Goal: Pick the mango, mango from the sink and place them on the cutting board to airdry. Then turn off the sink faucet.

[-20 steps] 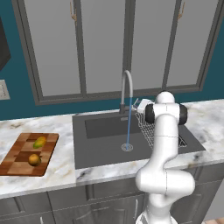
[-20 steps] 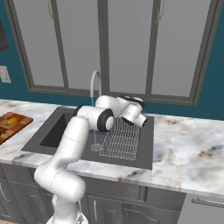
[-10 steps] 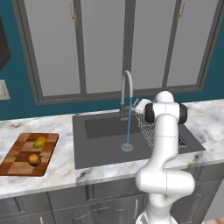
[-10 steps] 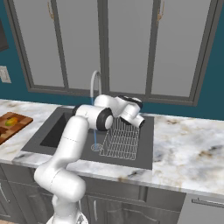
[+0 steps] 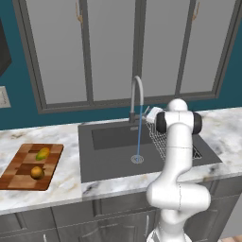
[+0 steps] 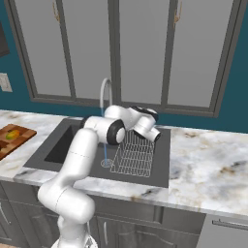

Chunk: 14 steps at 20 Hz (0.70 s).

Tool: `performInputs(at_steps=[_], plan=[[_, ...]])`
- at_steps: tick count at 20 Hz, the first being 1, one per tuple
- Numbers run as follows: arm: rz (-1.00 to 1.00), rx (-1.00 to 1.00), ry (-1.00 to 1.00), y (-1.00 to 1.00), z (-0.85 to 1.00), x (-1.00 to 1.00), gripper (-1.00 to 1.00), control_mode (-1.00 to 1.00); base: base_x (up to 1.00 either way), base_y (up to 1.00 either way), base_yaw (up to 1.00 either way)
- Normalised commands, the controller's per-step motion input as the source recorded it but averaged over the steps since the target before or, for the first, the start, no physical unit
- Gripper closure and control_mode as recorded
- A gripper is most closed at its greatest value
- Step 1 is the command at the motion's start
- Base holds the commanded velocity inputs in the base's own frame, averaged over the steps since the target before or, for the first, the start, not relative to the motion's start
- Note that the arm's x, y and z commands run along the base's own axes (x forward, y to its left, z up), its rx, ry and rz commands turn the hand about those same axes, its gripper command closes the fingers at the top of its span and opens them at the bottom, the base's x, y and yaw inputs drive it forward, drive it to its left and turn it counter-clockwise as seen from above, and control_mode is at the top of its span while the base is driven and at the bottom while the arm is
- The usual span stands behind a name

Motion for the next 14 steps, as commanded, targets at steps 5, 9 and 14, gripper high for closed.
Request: performInputs(at_steps=[5,9,14], plan=[[0.19,0.00,-0.10,0.44,0.18,0.13,-1.00,-1.00,0.00,0.00,0.00],[0.18,-0.05,-0.13,0.83,0.33,0.17,-1.00,-1.00,0.00,0.00,0.00],[0.14,-0.11,-0.12,0.99,0.48,0.29,-1.00,-1.00,0.00,0.00,0.00]])
